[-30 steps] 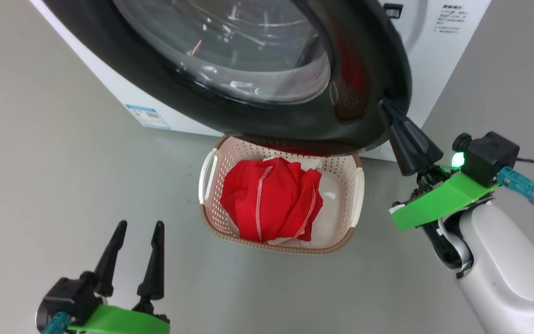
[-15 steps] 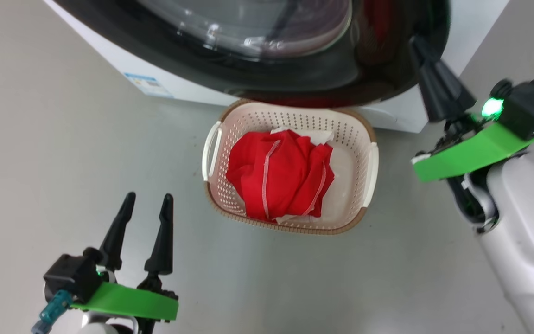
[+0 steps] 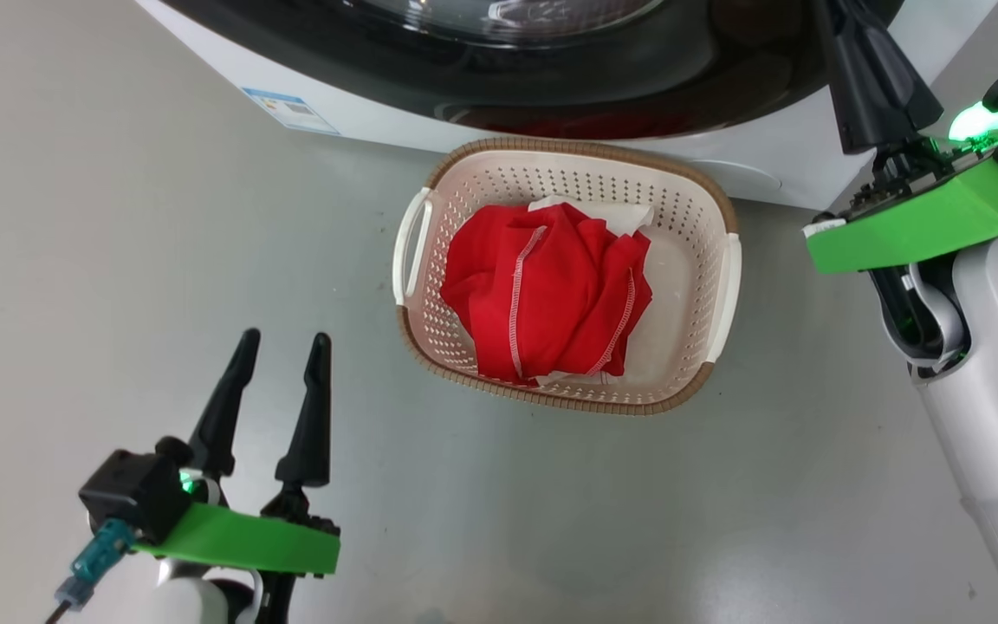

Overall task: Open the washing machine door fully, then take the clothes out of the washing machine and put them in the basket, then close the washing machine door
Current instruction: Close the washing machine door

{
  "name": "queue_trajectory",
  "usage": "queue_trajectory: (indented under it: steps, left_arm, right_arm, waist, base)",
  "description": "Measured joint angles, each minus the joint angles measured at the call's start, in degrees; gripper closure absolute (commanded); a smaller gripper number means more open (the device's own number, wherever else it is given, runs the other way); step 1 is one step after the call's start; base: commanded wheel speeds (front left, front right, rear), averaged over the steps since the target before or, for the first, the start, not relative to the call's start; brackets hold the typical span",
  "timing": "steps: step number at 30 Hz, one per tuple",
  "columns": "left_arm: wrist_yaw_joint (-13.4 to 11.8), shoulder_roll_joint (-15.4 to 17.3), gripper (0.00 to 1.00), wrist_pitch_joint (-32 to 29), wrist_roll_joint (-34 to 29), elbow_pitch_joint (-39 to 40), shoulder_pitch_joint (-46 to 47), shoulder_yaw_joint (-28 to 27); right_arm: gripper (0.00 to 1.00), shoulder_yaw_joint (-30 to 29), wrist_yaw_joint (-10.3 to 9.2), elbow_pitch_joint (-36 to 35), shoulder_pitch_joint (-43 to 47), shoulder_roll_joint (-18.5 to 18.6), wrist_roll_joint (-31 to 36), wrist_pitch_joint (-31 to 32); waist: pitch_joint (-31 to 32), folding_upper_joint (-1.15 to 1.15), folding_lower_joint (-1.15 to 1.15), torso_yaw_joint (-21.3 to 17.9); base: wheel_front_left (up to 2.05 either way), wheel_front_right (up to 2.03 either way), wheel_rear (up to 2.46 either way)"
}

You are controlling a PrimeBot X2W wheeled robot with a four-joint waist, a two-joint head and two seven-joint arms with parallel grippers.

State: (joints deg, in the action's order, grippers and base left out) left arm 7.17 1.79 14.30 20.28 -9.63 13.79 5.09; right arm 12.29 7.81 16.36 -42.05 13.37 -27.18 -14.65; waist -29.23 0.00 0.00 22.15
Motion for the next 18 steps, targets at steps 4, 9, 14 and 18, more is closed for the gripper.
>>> queue_trajectory:
  steps: [4, 9, 14, 18]
  left_arm:
    - [0.00, -0.02, 0.00, 0.01, 0.08, 0.02, 0.64, -0.01]
    - [0.00, -0.04, 0.00, 0.00, 0.07, -0.11, 0.63, -0.34]
    - [0.00, -0.04, 0.00, 0.01, -0.76, -0.85, 0.29, -1.08]
    - [0.00, -0.04, 0.00, 0.01, -1.63, -1.21, -0.46, -1.75]
  right_arm:
    - [1.00, 0.01, 0.18, 0.08, -0.32, -0.15, 0.00, 0.01]
    - [1.00, 0.82, 0.04, 0.45, -0.13, -0.05, 0.00, 0.00]
    - [1.00, 1.49, -0.26, 0.70, 4.12, -0.37, -0.29, 0.00]
    - [0.79, 2.42, -0.26, 0.89, 9.11, -1.14, -1.08, 0.00]
  waist:
    - [-0.04, 0.00, 0.00, -0.03]
    - [1.11, 0.00, 0.00, -0.28]
    - [3.16, 0.00, 0.00, -0.88]
    - [5.22, 0.00, 0.00, -1.52]
  base:
    - [0.00, 0.00, 0.00]
    - [0.00, 0.00, 0.00]
    - [0.00, 0.00, 0.00]
    - [0.00, 0.00, 0.00]
